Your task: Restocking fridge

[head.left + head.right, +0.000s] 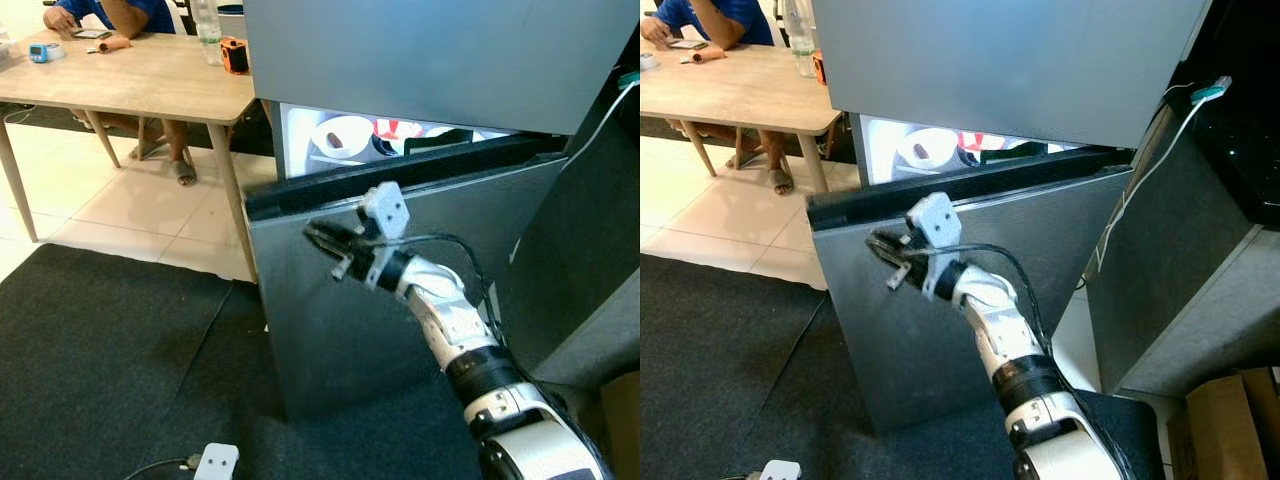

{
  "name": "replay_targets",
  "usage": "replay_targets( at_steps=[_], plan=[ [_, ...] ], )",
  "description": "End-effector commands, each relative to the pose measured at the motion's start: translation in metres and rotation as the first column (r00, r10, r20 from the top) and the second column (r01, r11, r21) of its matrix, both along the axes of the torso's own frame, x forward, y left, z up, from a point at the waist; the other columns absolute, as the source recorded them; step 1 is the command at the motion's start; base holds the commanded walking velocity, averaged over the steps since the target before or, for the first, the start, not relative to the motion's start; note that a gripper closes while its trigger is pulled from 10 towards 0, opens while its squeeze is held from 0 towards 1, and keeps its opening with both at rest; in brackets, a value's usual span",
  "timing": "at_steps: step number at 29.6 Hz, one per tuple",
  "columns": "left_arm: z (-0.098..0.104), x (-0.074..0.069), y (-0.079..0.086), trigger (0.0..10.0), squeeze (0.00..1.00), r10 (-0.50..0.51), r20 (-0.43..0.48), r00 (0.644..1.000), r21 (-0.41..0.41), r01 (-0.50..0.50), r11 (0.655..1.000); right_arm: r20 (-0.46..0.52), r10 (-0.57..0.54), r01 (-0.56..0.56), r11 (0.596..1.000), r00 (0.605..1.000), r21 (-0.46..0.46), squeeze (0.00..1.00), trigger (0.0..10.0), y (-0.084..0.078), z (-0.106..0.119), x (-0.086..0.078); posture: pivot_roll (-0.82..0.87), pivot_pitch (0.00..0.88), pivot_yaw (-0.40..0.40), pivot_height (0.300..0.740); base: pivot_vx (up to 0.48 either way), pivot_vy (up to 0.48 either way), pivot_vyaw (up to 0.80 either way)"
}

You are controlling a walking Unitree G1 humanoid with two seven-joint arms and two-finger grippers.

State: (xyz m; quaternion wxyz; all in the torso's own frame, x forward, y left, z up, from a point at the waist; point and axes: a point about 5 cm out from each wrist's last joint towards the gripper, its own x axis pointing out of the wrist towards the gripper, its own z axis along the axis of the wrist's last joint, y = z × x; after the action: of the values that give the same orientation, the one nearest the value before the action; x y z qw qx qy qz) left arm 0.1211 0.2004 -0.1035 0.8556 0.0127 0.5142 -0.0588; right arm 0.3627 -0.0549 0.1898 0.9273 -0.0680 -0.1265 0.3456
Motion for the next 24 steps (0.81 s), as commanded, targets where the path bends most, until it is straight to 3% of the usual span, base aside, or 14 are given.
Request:
replay_targets(
  at_steps=[1,6,7,9,11,12,14,16,17,18,19,21,22,24],
  plan=[
    [-0.006,-0.020,0.000,10.0,0.00,0.003,-0.078,0.997,-0.003,-0.003,1.000,-0.011,-0.141,0.141,0.990,0.990,-0.019,0.00,10.0,-0.012,-0.010,0.005,-0.07,0.101,-0.026,0.740,0.000,0.000,0.00],
    [-0.005,-0.016,0.001,10.0,0.00,0.006,-0.070,0.998,-0.001,-0.007,1.000,-0.203,-0.241,0.198,0.958,0.949,-0.210,0.00,10.0,-0.044,-0.082,-0.007,-0.07,0.109,-0.025,0.740,0.000,0.000,0.00],
    [-0.005,-0.015,0.001,10.0,0.00,0.006,-0.068,0.998,-0.003,-0.007,1.000,-0.255,-0.271,0.201,0.942,0.928,-0.267,0.00,10.0,-0.053,-0.103,-0.014,-0.07,0.109,-0.025,0.740,0.000,0.000,0.00],
    [-0.005,-0.013,0.000,10.0,0.00,0.010,-0.065,0.998,-0.004,-0.010,1.000,-0.391,-0.379,0.204,0.884,0.839,-0.421,0.00,10.0,-0.084,-0.158,-0.044,-0.07,0.112,-0.027,0.740,0.000,0.000,0.00],
    [-0.004,-0.012,0.001,10.0,0.00,0.013,-0.062,0.998,-0.004,-0.014,1.000,-0.426,-0.433,0.202,0.849,0.795,-0.487,0.00,10.0,-0.098,-0.178,-0.059,-0.07,0.114,-0.027,0.740,0.000,0.000,0.00],
    [-0.004,-0.012,0.001,10.0,0.00,0.013,-0.062,0.998,-0.004,-0.014,1.000,-0.426,-0.433,0.202,0.849,0.795,-0.487,0.00,10.0,-0.098,-0.178,-0.059,-0.07,0.114,-0.027,0.740,0.000,0.000,0.00],
    [-0.004,-0.011,0.000,10.0,0.00,0.010,-0.058,0.998,-0.001,-0.010,1.000,-0.484,-0.539,0.168,0.769,0.690,-0.617,0.00,10.0,-0.126,-0.215,-0.095,-0.07,0.112,-0.025,0.740,0.000,0.000,0.00],
    [-0.004,-0.011,0.000,10.0,0.00,0.000,-0.060,0.998,0.002,0.001,1.000,-0.541,-0.637,0.151,0.712,0.548,-0.685,0.00,10.0,-0.153,-0.244,-0.138,-0.07,0.109,-0.025,0.740,0.000,0.000,0.00],
    [-0.004,-0.011,0.000,10.0,0.00,0.000,-0.060,0.998,0.002,0.001,1.000,-0.541,-0.637,0.151,0.712,0.548,-0.685,0.00,10.0,-0.153,-0.244,-0.138,-0.07,0.109,-0.025,0.740,0.000,0.000,0.00],
    [-0.004,-0.011,-0.001,10.0,0.00,-0.007,-0.062,0.998,0.001,0.007,1.000,-0.572,-0.696,0.147,0.682,0.435,-0.717,0.00,10.0,-0.171,-0.260,-0.169,-0.07,0.109,-0.024,0.740,0.000,0.000,0.00],
    [-0.004,-0.011,-0.001,10.0,0.00,-0.007,-0.062,0.998,0.001,0.007,1.000,-0.572,-0.696,0.147,0.682,0.435,-0.717,0.00,10.0,-0.171,-0.260,-0.169,-0.07,0.109,-0.024,0.740,0.000,0.000,0.00],
    [-0.005,-0.012,-0.002,10.0,0.00,-0.010,-0.065,0.998,-0.004,0.010,1.000,-0.591,-0.734,0.132,0.657,0.336,-0.742,0.00,10.0,-0.185,-0.271,-0.198,-0.07,0.108,-0.023,0.740,0.120,0.000,0.00],
    [-0.005,-0.012,-0.002,10.0,0.00,-0.010,-0.065,0.998,-0.004,0.010,1.000,-0.591,-0.734,0.132,0.657,0.336,-0.742,0.00,10.0,-0.185,-0.271,-0.198,-0.07,0.108,-0.023,0.740,0.240,0.000,0.00],
    [-0.005,-0.012,-0.003,10.0,0.00,-0.017,-0.068,0.998,-0.006,0.017,1.000,-0.604,-0.757,0.105,0.641,0.248,-0.760,0.00,10.0,-0.195,-0.280,-0.227,-0.08,0.109,-0.023,0.740,0.244,0.000,0.00]
  ],
)
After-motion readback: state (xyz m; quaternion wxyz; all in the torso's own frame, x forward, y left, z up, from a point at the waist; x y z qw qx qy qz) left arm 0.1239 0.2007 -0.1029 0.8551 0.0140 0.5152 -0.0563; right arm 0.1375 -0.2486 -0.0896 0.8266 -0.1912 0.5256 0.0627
